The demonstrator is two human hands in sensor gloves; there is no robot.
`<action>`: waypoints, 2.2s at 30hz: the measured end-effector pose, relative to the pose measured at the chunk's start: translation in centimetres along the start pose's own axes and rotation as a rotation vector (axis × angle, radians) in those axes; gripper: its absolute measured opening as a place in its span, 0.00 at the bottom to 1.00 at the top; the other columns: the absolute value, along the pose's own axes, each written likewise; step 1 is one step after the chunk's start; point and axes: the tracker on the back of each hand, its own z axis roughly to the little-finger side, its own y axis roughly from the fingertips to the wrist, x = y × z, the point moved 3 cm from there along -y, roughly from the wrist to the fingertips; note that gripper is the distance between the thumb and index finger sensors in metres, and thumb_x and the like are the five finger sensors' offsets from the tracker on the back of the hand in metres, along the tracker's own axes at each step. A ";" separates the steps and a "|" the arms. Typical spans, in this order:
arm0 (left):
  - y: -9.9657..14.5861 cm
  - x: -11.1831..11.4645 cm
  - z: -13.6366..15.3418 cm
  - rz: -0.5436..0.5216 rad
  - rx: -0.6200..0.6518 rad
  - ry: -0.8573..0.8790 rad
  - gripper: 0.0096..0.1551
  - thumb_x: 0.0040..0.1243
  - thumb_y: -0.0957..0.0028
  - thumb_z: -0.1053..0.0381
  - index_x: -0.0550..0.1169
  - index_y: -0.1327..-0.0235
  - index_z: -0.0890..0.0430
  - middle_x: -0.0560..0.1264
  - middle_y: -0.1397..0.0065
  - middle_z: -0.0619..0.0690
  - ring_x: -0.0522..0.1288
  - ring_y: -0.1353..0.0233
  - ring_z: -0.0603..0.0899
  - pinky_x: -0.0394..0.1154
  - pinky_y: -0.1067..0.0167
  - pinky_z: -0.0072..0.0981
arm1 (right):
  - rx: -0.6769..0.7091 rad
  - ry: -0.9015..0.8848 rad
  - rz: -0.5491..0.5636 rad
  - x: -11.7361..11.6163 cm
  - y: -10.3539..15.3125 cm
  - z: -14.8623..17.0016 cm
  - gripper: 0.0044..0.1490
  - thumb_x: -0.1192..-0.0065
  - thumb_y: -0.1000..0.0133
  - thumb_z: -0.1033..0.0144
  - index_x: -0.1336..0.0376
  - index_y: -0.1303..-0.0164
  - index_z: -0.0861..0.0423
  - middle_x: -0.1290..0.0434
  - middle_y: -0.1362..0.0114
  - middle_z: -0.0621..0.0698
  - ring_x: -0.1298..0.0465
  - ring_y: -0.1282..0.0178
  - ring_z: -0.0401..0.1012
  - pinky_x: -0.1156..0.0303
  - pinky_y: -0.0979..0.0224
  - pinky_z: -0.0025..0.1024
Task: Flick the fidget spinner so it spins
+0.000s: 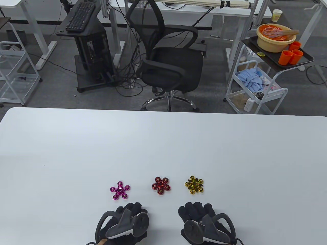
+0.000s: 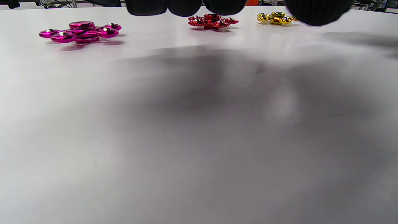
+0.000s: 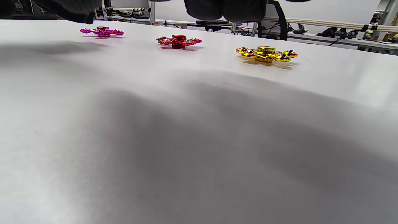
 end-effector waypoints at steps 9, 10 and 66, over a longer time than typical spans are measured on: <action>0.1 0.0 0.0 -0.001 -0.007 -0.006 0.43 0.49 0.59 0.33 0.58 0.32 0.50 0.51 0.20 0.56 0.56 0.20 0.65 0.57 0.28 0.63 | 0.003 0.001 0.009 0.1 0.1 -0.1 0.45 0.55 0.46 0.41 0.61 0.24 0.48 0.55 0.16 0.58 0.51 0.19 0.62 0.55 0.21 0.67; 0.1 0.0 0.1 -0.002 -0.008 -0.006 0.43 0.49 0.59 0.33 0.58 0.32 0.50 0.51 0.20 0.56 0.56 0.20 0.65 0.57 0.28 0.64 | 0.003 0.000 0.011 0.1 0.1 -0.1 0.45 0.55 0.46 0.41 0.61 0.24 0.48 0.55 0.16 0.58 0.50 0.19 0.62 0.55 0.21 0.67; -8.0 -1.4 11.7 0.081 -0.342 0.090 0.43 0.64 0.63 0.35 0.61 0.34 0.43 0.57 0.21 0.61 0.65 0.26 0.67 0.69 0.31 0.59 | 0.042 -0.025 -0.055 -0.2 0.1 -0.3 0.44 0.55 0.46 0.41 0.61 0.24 0.48 0.54 0.16 0.58 0.50 0.19 0.62 0.54 0.21 0.67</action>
